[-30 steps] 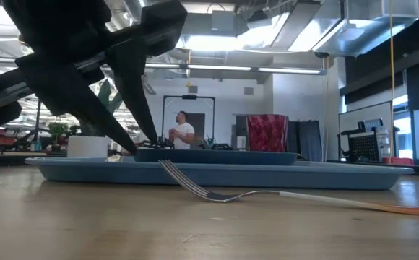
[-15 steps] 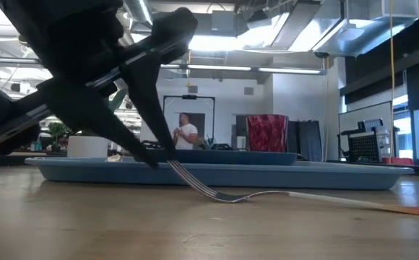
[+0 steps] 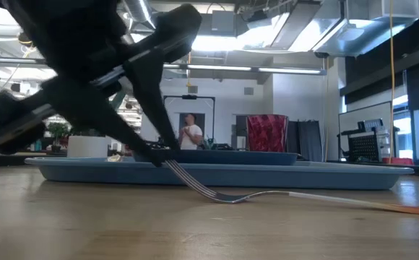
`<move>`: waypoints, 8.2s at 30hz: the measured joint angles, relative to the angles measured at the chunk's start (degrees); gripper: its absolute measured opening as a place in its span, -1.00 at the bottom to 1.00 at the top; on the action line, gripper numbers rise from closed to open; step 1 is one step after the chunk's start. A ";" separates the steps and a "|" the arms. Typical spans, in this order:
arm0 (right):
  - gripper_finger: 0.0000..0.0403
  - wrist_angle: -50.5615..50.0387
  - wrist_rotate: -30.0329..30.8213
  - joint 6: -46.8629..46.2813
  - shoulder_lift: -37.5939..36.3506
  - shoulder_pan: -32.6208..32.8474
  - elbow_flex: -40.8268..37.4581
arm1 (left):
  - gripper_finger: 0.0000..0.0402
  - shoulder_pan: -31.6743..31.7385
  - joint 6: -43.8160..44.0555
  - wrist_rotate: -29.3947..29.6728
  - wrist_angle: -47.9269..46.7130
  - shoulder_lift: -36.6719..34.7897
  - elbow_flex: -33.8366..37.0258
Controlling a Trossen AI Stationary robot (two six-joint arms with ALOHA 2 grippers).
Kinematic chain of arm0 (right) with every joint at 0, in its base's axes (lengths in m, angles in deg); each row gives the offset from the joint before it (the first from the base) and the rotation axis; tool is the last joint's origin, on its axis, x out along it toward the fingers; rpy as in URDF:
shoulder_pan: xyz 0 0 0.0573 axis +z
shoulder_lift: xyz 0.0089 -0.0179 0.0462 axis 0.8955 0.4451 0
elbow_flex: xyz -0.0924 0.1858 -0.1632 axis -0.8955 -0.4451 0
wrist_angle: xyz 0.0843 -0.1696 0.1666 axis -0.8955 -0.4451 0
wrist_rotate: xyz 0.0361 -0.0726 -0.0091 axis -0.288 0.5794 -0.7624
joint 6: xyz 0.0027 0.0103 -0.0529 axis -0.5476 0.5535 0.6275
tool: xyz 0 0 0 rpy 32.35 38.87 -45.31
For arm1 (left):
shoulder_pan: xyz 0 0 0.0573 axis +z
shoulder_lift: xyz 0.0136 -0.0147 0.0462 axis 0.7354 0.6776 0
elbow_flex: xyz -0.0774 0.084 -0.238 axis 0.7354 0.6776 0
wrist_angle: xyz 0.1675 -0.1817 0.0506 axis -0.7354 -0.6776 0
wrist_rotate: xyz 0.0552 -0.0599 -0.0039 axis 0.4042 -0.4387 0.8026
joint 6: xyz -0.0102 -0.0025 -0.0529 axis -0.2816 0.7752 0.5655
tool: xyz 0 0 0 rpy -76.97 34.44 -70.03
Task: Pick and place plate/cup/fork/spoon on tray
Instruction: Put the orange fork on the blue tray
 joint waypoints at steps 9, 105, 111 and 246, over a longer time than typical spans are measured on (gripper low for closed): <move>-0.83 0.00 0.00 -0.02 0.00 -0.02 0.00 | -0.66 2.01 -0.32 -4.41 0.09 0.00 0.00; -0.83 0.00 10.02 -4.37 0.46 -0.22 -0.02 | -1.00 3.18 21.01 -28.39 -26.57 -22.00 0.04; -0.83 0.00 9.44 -5.07 2.07 -0.23 -0.02 | -1.00 5.17 24.78 -41.64 -28.53 -21.99 0.04; -0.98 30.93 -15.95 34.49 34.18 -28.87 -0.02 | -0.70 28.79 102.02 -58.21 -28.10 -47.80 0.02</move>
